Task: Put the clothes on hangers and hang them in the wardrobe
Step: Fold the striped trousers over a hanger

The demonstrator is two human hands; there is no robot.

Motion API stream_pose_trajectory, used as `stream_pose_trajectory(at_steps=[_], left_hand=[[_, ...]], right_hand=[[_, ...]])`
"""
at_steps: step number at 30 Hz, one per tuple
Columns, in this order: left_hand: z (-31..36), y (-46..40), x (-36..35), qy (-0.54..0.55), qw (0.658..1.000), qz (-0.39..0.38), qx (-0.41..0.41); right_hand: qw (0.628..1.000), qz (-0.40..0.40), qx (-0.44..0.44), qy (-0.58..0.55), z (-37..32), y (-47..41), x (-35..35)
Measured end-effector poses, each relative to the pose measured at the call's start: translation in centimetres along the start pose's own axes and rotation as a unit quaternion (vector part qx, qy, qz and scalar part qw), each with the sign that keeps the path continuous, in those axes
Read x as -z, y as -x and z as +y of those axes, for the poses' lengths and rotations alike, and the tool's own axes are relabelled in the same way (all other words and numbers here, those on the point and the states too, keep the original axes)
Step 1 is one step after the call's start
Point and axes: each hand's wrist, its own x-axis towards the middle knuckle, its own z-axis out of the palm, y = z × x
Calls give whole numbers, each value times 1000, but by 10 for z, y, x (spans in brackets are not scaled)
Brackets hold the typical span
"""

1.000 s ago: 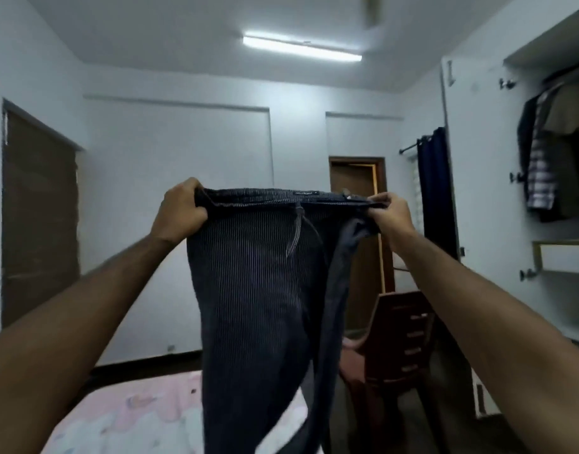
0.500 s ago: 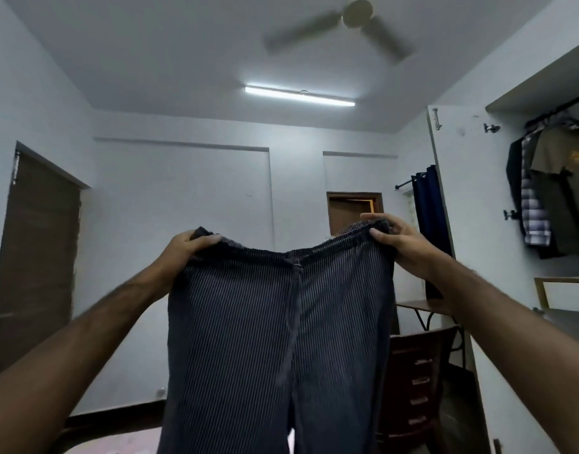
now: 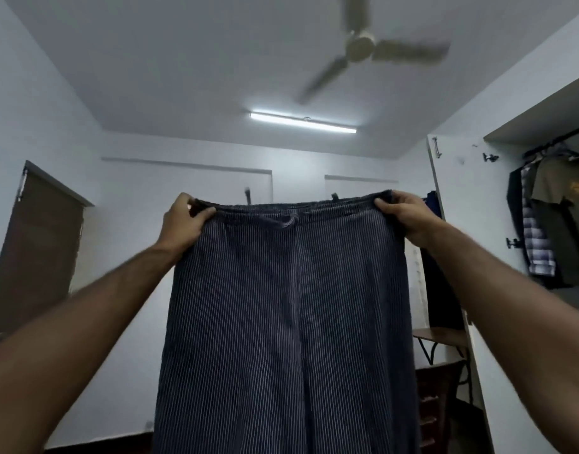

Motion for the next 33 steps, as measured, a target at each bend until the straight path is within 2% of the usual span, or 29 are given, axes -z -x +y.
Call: stream_pose_trajectory(at_steps=[4, 6, 9, 11, 13, 16, 20, 25, 33], left_hand=[[18, -18, 19, 91, 995, 21, -32], [23, -24, 33, 158, 985, -1, -65], [29, -32, 43, 162, 983, -38, -76], [28, -41, 39, 139, 989, -34, -45], [25, -49, 34, 138, 990, -13, 19], [20, -44, 22, 143, 985, -22, 98], [10, -26, 8, 150, 977, -29, 149], [36, -17, -11, 200, 969, -10, 141], [81, 6, -61, 236, 958, -87, 134]], right_hand=[[997, -67, 42, -17, -27, 10, 10], [992, -92, 59, -58, -40, 19, 20], [991, -95, 57, -77, -51, 25, 22], [995, -73, 40, -52, -53, 20, 17], [999, -29, 11, -16, -53, 14, 7], [999, 29, -30, 33, -50, 13, -8], [993, 68, -48, 82, -37, 19, -16], [991, 92, -69, 75, -44, 15, -40], [992, 47, -81, 80, -37, 4, -132]])
